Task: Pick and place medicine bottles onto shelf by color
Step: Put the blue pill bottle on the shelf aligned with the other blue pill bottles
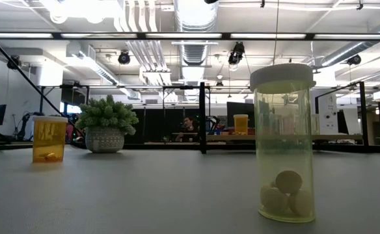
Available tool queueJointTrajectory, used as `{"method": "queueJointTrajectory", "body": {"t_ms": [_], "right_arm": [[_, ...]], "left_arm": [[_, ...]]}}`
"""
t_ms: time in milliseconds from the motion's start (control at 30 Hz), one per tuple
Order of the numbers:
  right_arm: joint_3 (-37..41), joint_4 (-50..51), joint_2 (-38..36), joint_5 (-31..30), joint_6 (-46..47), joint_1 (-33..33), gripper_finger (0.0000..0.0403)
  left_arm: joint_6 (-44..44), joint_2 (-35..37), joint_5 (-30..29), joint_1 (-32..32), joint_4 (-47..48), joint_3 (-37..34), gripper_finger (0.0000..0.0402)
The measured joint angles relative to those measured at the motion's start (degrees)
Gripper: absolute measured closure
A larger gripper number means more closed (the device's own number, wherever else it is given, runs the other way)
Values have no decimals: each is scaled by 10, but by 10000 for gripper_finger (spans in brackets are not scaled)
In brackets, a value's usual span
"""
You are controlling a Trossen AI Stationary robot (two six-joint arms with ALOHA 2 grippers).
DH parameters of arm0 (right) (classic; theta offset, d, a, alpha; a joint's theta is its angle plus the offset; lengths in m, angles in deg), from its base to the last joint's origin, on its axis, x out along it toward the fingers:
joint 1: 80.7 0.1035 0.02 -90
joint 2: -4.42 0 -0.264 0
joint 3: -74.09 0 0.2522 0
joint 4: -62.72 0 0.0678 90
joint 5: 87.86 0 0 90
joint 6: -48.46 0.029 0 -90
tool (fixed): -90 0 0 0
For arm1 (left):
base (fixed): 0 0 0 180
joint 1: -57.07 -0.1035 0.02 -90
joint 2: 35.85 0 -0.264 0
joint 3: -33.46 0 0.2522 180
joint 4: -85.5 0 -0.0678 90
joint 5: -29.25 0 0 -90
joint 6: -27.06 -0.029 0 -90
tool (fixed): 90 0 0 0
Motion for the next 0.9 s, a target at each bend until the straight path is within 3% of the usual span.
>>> {"method": "queueJointTrajectory", "body": {"t_ms": [367,633,800,900], "right_arm": [[-54,109,0,3,62,-1,296],[-64,239,-4,-3,155,-8,296],[-48,277,-9,-79,175,-41,296],[-15,271,-25,-84,163,-85,296]], "left_arm": [[-9,0,21,-40,24,0,215],[-6,0,85,-78,32,0,211],[-6,0,121,-95,38,-2,211],[-6,1,154,-98,43,-10,211]]}}
